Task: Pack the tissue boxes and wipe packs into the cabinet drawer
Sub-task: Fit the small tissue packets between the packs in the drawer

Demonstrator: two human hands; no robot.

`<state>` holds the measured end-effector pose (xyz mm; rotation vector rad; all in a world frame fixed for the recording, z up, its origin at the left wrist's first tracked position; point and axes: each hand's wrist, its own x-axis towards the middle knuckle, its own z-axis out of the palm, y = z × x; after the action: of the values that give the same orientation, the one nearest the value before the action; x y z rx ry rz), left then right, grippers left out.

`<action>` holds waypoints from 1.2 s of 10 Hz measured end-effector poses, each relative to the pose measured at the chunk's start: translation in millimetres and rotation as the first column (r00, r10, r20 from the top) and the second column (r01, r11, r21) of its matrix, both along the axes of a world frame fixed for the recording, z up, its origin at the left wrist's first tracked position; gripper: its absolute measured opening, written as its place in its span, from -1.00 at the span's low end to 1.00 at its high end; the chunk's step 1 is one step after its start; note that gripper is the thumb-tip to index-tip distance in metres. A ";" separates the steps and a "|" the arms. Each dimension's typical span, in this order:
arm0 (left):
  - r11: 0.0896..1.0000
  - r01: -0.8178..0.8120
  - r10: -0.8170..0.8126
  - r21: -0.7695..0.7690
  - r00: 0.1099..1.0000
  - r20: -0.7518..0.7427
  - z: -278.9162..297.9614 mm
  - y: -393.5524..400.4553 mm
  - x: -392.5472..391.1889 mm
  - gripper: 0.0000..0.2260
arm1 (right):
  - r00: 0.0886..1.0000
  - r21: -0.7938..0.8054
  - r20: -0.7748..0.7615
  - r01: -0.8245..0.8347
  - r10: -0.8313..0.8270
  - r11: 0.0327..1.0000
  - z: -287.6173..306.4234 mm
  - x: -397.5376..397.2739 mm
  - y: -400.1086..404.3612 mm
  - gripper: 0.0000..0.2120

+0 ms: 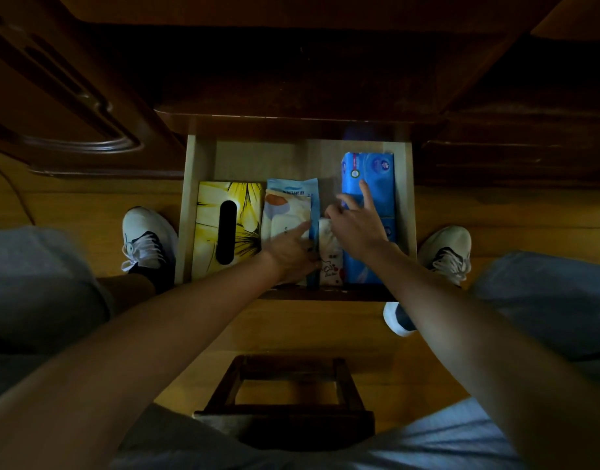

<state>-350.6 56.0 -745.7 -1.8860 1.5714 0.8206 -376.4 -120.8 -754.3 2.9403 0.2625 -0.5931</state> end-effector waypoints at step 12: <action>0.928 -0.252 0.218 -0.275 0.965 -0.147 -21.0 -1.4 15.1 -0.42 | 0.974 -0.287 -0.208 -0.147 0.088 0.947 17.7 24.1 19.5 -0.71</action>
<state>-335.5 54.6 -766.8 -2.3128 1.6273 0.8464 -352.3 -101.3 -736.6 2.5576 0.3331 -0.8219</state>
